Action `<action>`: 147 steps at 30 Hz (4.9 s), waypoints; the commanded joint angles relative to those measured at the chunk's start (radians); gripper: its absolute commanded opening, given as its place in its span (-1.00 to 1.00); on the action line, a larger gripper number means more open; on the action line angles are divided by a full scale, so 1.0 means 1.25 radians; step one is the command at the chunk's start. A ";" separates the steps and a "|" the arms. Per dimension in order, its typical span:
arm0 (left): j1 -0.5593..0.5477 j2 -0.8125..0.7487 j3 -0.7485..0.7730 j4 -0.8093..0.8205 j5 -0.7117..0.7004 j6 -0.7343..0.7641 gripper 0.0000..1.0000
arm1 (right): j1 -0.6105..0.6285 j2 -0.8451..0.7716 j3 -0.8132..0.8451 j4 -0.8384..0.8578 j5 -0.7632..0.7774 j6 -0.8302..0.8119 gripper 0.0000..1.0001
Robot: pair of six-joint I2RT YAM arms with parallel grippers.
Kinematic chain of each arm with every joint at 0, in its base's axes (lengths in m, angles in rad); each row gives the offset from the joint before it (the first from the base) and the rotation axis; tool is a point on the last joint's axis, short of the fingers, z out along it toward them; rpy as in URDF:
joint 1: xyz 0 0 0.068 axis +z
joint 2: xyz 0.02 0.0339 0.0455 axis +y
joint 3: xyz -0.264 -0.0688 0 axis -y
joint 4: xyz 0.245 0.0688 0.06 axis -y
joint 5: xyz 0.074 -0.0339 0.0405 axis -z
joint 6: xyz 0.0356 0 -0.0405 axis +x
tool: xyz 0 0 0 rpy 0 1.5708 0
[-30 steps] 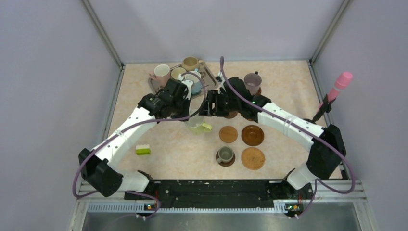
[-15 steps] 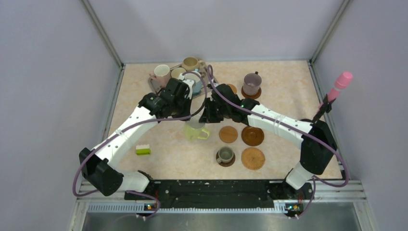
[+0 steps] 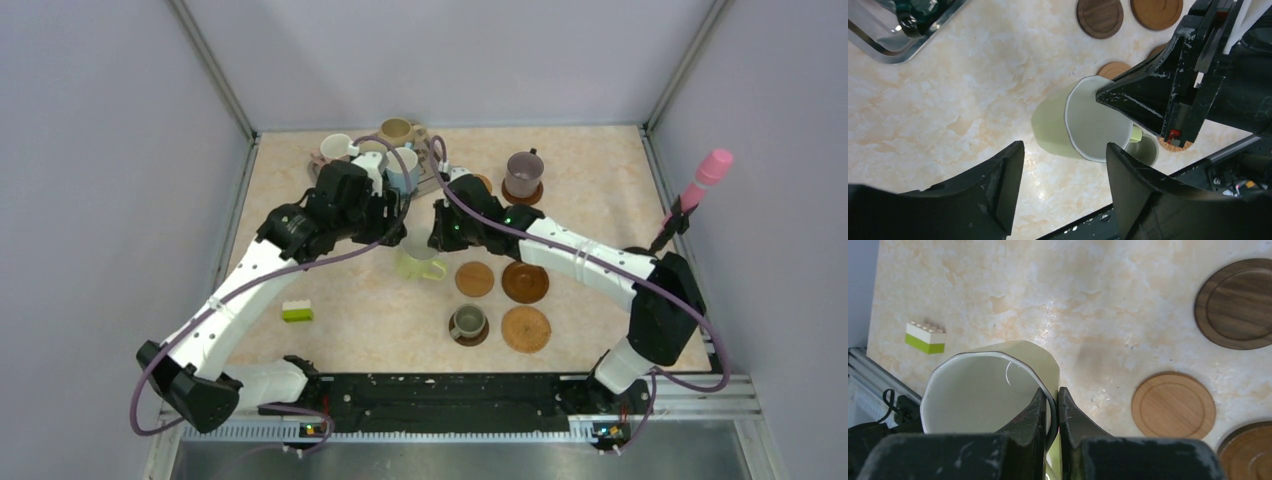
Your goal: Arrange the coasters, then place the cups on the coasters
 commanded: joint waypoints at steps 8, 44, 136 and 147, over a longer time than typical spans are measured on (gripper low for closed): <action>-0.001 -0.145 -0.077 0.040 -0.146 0.052 0.97 | -0.135 -0.116 0.009 0.043 0.074 -0.099 -1.00; -0.001 -0.422 -0.408 0.219 -0.298 0.132 0.97 | -0.360 0.450 0.610 -0.113 0.169 -0.172 -1.00; -0.001 -0.469 -0.407 0.218 -0.410 0.128 0.97 | -0.204 0.689 0.814 -0.022 0.018 0.085 0.00; -0.001 -0.472 -0.410 0.218 -0.411 0.129 0.97 | -0.206 0.696 0.828 -0.022 0.018 0.086 -0.26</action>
